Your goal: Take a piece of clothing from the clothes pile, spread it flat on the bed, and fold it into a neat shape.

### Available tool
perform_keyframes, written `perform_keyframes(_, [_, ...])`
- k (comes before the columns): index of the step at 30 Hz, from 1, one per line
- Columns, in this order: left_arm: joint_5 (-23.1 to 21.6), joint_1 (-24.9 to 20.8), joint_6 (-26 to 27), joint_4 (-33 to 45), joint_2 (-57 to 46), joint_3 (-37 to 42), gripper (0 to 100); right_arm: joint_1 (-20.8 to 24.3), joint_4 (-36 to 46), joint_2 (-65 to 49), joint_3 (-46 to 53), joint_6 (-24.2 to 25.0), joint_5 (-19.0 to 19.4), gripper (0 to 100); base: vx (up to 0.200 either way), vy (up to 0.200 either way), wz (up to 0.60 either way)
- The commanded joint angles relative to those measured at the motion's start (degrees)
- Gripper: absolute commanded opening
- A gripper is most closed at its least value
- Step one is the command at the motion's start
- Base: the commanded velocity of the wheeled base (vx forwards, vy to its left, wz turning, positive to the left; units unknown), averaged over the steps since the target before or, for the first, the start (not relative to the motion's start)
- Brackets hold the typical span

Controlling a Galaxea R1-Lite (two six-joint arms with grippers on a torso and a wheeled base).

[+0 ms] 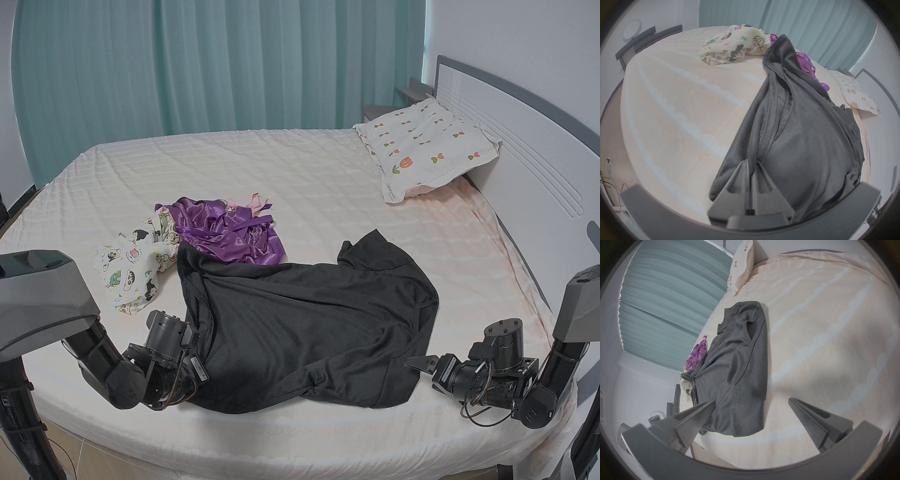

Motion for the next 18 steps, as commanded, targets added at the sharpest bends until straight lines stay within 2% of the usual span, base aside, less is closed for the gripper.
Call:
perform_keyframes(1, [-0.05, 1.62, -0.02, 0.04, -2.79, 2.69, 0, 0.12, 0.07, 0.05, 0.62, -0.53, -0.03, 100, 0.0, 0.0, 0.0])
perform_keyframes(9, [-0.84, 8.3, 0.59, -0.23, -6.13, 6.73, 0, 1.43, -0.02, 1.8, -0.34, -0.27, 0.06, 100, 0.0, 0.0, 0.0])
perform_keyframes(12, [-2.86, 12.43, 0.68, -1.28, -7.53, 9.37, 0, 3.54, -0.11, 4.09, -1.66, 0.0, -0.21, 100, 0.0, 0.0, 0.0])
perform_keyframes(15, [-6.9, 16.65, 0.68, -2.43, -9.91, 10.95, 0, 4.51, -0.55, 5.41, -2.19, -0.09, -2.49, 100, 0.0, 0.0, 0.0])
perform_keyframes(16, [-6.9, 16.65, 0.68, -2.43, -9.91, 10.95, 0, 4.51, -0.55, 5.41, -2.19, -0.09, -2.49, 100, 0.0, 0.0, 0.0])
perform_keyframes(17, [-9.36, 19.46, 1.12, -2.43, -11.49, 11.04, 0, 4.77, -0.55, 5.67, -3.24, -0.36, -4.16, 100, 0.0, 0.0, 0.0])
perform_keyframes(18, [-9.63, 20.7, 1.47, -2.34, -12.02, 10.95, 0, 5.13, -0.11, 5.93, -3.68, -0.44, -4.6, 100, 0.0, 0.0, 0.0])
